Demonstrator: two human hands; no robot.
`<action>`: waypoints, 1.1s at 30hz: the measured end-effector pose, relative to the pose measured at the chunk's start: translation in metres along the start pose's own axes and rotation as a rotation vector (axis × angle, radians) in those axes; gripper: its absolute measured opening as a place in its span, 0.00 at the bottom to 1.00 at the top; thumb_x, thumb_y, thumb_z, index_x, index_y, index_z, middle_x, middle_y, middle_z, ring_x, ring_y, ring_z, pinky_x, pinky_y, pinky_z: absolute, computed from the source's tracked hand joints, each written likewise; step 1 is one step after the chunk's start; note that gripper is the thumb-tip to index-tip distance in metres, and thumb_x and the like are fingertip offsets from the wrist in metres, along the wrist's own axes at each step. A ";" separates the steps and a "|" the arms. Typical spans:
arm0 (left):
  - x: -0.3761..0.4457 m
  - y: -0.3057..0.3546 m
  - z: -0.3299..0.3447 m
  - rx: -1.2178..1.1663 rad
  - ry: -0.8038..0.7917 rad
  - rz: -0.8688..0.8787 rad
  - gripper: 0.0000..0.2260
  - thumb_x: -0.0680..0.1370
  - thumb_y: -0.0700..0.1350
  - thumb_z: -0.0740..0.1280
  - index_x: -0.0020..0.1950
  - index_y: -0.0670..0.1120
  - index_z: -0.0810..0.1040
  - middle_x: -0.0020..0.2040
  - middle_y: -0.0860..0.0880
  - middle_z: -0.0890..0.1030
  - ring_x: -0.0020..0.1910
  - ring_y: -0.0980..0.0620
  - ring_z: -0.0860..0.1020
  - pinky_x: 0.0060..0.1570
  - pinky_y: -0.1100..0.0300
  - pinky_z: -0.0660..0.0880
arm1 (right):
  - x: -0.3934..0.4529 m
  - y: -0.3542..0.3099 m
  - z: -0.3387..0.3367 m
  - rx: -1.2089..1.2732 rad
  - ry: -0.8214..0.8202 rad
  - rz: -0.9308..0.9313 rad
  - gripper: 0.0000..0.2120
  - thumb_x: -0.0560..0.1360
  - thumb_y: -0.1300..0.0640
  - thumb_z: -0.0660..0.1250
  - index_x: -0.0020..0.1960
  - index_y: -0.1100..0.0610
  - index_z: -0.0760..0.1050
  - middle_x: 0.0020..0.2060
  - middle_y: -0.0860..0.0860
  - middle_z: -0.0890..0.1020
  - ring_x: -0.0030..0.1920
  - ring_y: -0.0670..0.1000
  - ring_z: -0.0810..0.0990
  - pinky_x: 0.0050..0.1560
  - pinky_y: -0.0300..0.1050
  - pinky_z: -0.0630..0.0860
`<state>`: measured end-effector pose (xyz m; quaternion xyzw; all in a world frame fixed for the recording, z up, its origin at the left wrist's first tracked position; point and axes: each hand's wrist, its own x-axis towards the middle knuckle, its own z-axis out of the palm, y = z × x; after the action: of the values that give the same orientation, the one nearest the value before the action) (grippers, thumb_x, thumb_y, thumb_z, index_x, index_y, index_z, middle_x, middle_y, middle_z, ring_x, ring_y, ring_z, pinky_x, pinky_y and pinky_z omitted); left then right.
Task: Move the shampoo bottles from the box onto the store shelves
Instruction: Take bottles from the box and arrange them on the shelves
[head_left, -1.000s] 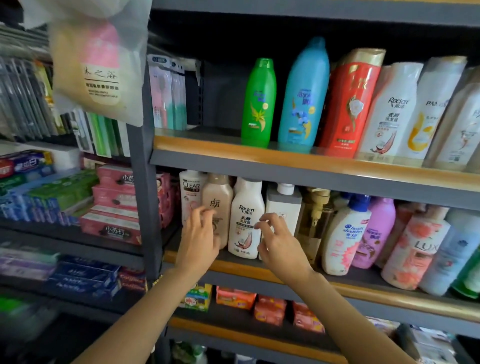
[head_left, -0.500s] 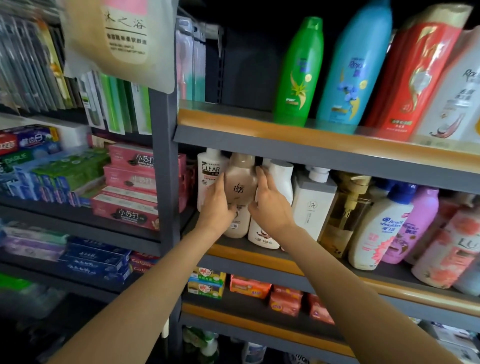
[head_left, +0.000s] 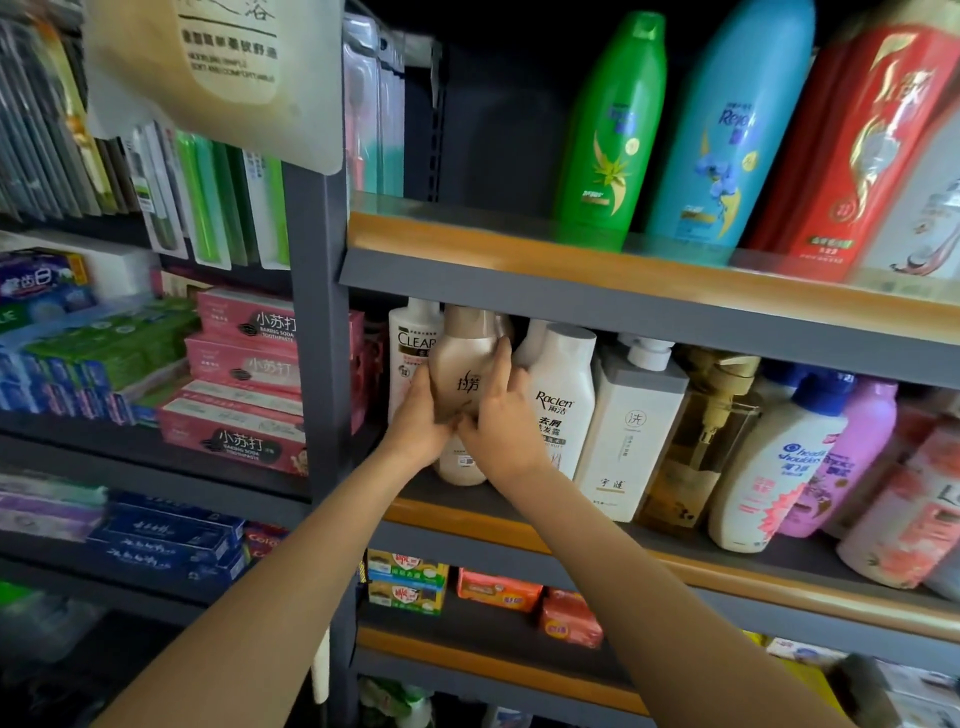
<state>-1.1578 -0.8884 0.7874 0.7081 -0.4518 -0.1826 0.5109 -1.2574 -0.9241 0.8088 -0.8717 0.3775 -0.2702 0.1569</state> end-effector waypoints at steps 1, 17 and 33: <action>0.000 0.001 -0.003 -0.038 -0.020 -0.001 0.32 0.75 0.35 0.67 0.75 0.45 0.54 0.70 0.44 0.67 0.69 0.47 0.67 0.67 0.55 0.66 | -0.001 -0.001 0.003 0.002 0.001 0.004 0.39 0.76 0.64 0.60 0.76 0.61 0.36 0.67 0.61 0.60 0.52 0.61 0.76 0.52 0.47 0.73; -0.002 -0.009 -0.027 -0.151 -0.093 -0.046 0.27 0.79 0.41 0.63 0.75 0.51 0.57 0.68 0.50 0.70 0.66 0.53 0.69 0.67 0.51 0.67 | -0.003 -0.004 0.013 -0.011 0.058 0.017 0.24 0.78 0.55 0.61 0.67 0.65 0.58 0.60 0.60 0.64 0.50 0.60 0.76 0.46 0.42 0.72; -0.016 -0.017 0.012 0.124 0.286 -0.121 0.43 0.72 0.53 0.71 0.77 0.45 0.46 0.69 0.41 0.66 0.68 0.40 0.66 0.64 0.44 0.67 | -0.001 0.008 0.050 0.021 -0.190 0.199 0.15 0.77 0.65 0.60 0.63 0.65 0.66 0.57 0.62 0.78 0.57 0.62 0.77 0.55 0.52 0.74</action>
<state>-1.1669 -0.8800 0.7638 0.7828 -0.3416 -0.0822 0.5135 -1.2332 -0.9249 0.7649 -0.8498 0.4429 -0.1735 0.2271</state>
